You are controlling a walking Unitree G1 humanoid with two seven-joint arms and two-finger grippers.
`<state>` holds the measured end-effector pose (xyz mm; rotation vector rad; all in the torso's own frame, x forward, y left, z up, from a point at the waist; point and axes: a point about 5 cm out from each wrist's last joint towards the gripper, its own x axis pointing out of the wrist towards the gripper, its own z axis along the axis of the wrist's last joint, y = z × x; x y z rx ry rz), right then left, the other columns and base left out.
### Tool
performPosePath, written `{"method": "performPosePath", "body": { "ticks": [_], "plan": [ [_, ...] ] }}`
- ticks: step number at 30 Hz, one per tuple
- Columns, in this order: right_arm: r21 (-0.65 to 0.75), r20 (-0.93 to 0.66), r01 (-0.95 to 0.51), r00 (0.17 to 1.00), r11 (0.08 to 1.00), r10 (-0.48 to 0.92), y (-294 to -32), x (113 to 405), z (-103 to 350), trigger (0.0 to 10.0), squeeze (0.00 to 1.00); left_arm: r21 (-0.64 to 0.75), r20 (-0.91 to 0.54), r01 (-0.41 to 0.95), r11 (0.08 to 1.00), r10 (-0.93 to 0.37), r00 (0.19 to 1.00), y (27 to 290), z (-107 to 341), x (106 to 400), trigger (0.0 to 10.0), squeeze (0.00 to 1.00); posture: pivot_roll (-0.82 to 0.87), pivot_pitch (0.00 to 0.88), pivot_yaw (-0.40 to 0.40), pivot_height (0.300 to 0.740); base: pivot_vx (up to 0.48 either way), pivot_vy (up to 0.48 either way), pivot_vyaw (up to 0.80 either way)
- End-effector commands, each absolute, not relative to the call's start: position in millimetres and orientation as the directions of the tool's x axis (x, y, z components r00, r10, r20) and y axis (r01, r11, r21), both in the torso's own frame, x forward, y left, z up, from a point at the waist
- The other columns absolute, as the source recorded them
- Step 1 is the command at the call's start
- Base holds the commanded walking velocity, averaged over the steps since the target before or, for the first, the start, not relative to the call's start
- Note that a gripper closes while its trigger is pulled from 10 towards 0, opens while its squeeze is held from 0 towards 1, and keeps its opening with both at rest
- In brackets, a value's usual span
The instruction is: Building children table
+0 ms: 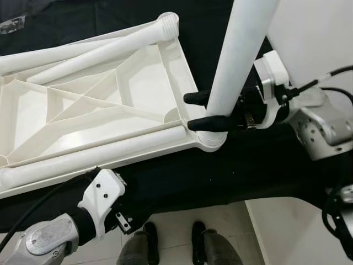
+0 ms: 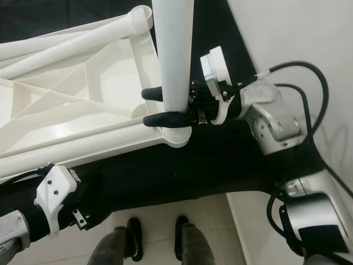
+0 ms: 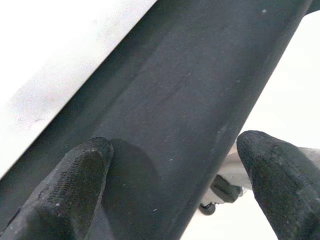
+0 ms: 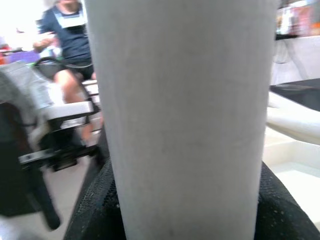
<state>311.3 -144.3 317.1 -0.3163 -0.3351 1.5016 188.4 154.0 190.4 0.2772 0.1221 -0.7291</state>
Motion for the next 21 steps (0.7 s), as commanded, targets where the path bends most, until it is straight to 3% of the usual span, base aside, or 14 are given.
{"method": "performPosePath", "body": {
  "ticks": [1,6,8,9,10,12,13,14,15,21],
  "plan": [
    [-0.313,0.070,-0.929,0.186,0.199,0.980,-150,314,299,10.0,0.00,0.176,-0.235,0.682,0.710,-0.642,0.730,153,181,187,10.0,0.00,0.08,0.404,0.033,0.740,0.000,0.000,0.00],
    [-0.297,0.080,-0.914,0.266,0.277,0.961,-148,313,293,10.0,0.00,0.177,-0.234,0.682,0.710,-0.643,0.730,153,181,188,10.0,0.00,0.08,0.403,0.028,0.740,0.000,0.000,0.00],
    [-0.272,0.051,-0.867,0.421,0.418,0.906,-143,314,279,10.0,0.00,0.182,-0.233,0.681,0.710,-0.641,0.731,153,180,189,10.0,0.00,0.08,0.400,0.013,0.740,0.000,0.000,0.00],
    [-0.272,0.051,-0.867,0.421,0.418,0.906,-143,314,279,10.0,0.00,0.182,-0.233,0.681,0.710,-0.641,0.731,153,180,189,10.0,0.00,0.08,0.400,0.013,0.740,0.000,0.000,0.00],
    [-0.194,0.023,-0.679,0.719,0.708,0.695,-136,320,253,10.0,0.00,0.187,-0.230,0.675,0.714,-0.636,0.736,154,180,189,10.0,0.00,0.08,0.393,-0.004,0.740,0.000,0.000,0.00],
    [-0.194,0.023,-0.679,0.719,0.708,0.695,-136,320,253,10.0,0.00,0.187,-0.230,0.675,0.714,-0.636,0.736,154,180,189,10.0,0.00,0.08,0.393,-0.004,0.740,0.000,0.000,0.00],
    [-0.087,-0.047,-0.536,0.844,0.840,0.534,-126,307,219,10.0,0.00,0.193,-0.225,0.666,0.720,-0.628,0.745,155,181,190,10.0,0.00,0.08,0.390,-0.010,0.740,0.000,0.000,0.00],
    [-0.087,-0.047,-0.536,0.844,0.840,0.534,-126,307,219,10.0,0.00,0.193,-0.225,0.666,0.720,-0.628,0.745,155,181,190,10.0,0.00,0.08,0.390,-0.010,0.740,0.000,0.000,0.00],
    [-0.079,-0.125,-0.316,0.944,0.946,0.305,-119,289,184,10.0,0.00,0.201,-0.210,0.645,0.738,-0.610,0.764,156,181,194,10.0,0.00,0.08,0.371,0.003,0.740,0.000,0.000,0.00],
    [-0.074,-0.106,-0.307,0.949,0.949,0.298,-112,294,184,10.0,0.00,0.205,-0.202,0.638,0.742,-0.606,0.769,156,181,196,10.0,0.00,0.08,0.356,-0.003,0.740,0.000,0.000,0.00]
  ]
}}
